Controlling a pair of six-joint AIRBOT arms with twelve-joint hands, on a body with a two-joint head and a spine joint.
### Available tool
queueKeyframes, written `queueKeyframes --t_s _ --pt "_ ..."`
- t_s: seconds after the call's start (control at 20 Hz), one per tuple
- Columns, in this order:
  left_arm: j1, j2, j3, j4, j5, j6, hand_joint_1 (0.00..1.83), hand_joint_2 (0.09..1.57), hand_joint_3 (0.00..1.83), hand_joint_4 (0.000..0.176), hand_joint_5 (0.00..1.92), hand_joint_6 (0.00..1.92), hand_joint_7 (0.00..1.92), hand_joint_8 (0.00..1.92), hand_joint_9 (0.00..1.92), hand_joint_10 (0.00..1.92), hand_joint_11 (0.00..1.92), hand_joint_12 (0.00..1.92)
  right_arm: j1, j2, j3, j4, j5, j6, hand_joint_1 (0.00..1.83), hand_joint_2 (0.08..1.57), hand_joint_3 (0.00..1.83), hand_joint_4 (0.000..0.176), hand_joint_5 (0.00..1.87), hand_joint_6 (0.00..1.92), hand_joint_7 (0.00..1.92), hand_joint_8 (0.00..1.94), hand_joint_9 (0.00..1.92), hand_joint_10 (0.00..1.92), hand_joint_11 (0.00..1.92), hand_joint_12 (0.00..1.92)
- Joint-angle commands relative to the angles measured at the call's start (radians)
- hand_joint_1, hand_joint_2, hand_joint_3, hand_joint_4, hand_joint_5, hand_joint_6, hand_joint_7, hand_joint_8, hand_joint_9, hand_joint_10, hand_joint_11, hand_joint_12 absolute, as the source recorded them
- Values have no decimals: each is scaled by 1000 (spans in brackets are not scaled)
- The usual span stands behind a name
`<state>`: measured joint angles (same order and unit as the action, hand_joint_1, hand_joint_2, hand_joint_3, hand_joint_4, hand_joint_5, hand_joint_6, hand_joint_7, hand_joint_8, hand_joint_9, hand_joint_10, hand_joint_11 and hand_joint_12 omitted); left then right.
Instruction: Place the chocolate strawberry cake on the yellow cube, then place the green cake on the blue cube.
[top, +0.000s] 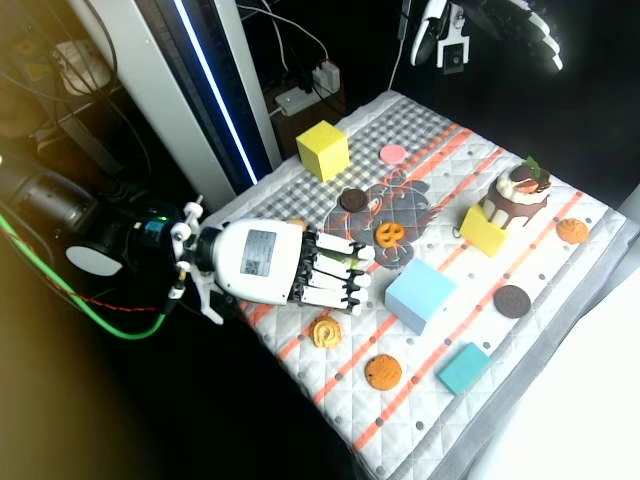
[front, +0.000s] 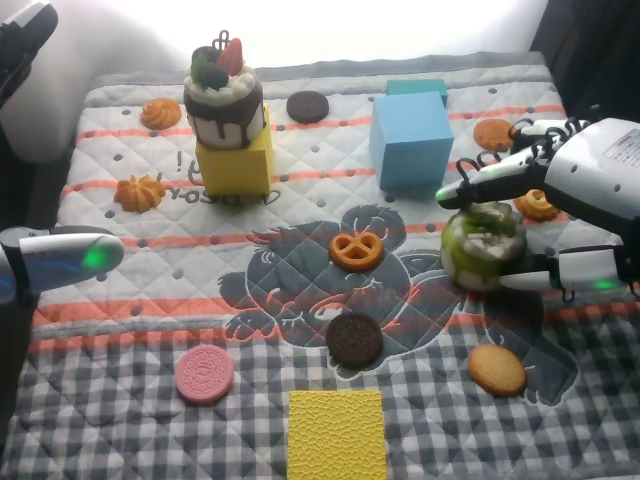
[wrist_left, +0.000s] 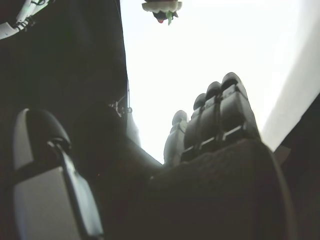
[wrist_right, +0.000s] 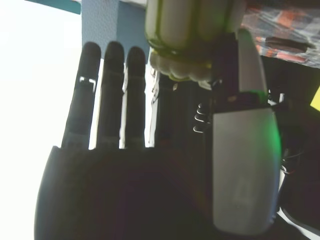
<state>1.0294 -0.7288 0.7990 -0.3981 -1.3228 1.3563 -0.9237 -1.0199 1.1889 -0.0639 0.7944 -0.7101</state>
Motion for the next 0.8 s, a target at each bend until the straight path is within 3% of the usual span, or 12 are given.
queueKeyframes --t_s 0.0,0.05,0.1,0.15,0.25,0.3,0.4,0.45,0.5,0.55,0.6,0.75 --pt "1 4 0 6 -133 -6 888 749 11 144 0 0 0 0 0 0 0 0 14 -2 7 14 106 7 1237 1077 6 0 999 539 1002 881 987 421 627 1246" --pt "5 4 -1 2 -135 -6 902 754 13 142 0 0 0 0 0 0 0 0 14 -2 7 13 107 16 1246 1109 2 0 985 736 990 1110 1037 528 723 1241" --pt "10 4 -2 -1 -138 -6 920 753 12 137 0 0 0 0 0 0 0 0 14 -1 6 13 113 25 1254 1118 3 0 977 769 986 1176 997 812 725 1349" --pt "18 5 -3 -7 -142 -6 926 751 11 155 0 0 0 0 0 0 0 0 12 1 6 13 130 40 1248 1139 0 0 935 844 954 1253 924 1090 722 1508" --pt "32 8 -7 -17 -152 -9 902 766 17 153 0 0 0 0 0 0 0 0 4 17 4 16 198 81 1243 1149 0 0 991 782 879 1366 839 1269 687 1655" --pt "37 9 -8 -20 -156 -11 880 781 23 175 0 0 0 0 0 0 0 0 4 26 1 21 230 88 1246 1154 0 0 985 773 868 1408 769 1405 654 1766" --pt "45 8 -8 -29 -161 -13 879 785 24 165 0 0 0 0 0 0 0 0 5 41 -2 27 282 89 1247 1153 0 0 996 742 866 1419 745 1478 628 1844" --pt "47 8 -7 -31 -161 -13 895 788 24 146 0 0 0 0 0 0 0 0 13 43 -1 33 304 89 1252 1145 0 0 1046 657 857 1415 718 1387 548 1782" --pt "48 7 -7 -33 -161 -13 912 790 24 141 0 0 0 0 0 0 0 0 27 43 4 38 321 89 1342 1158 2 0 1083 522 829 1358 726 1523 533 1690" --pt "48 7 -7 -34 -161 -13 919 790 23 154 0 0 0 0 0 0 0 0 44 39 8 45 326 84 1348 1193 4 0 965 721 760 1428 672 1562 495 1637" --pt "48 5 -5 -38 -161 -13 904 786 20 150 0 0 0 0 0 0 0 0 86 14 30 60 326 72 1341 1218 2 0 895 947 739 1474 593 1567 267 1683" --pt "49 4 -3 -42 -159 -13 902 771 12 138 0 0 0 0 0 0 0 0 144 -34 76 78 314 71 1361 1161 0 0 1006 790 870 1297 716 1435 426 1604"
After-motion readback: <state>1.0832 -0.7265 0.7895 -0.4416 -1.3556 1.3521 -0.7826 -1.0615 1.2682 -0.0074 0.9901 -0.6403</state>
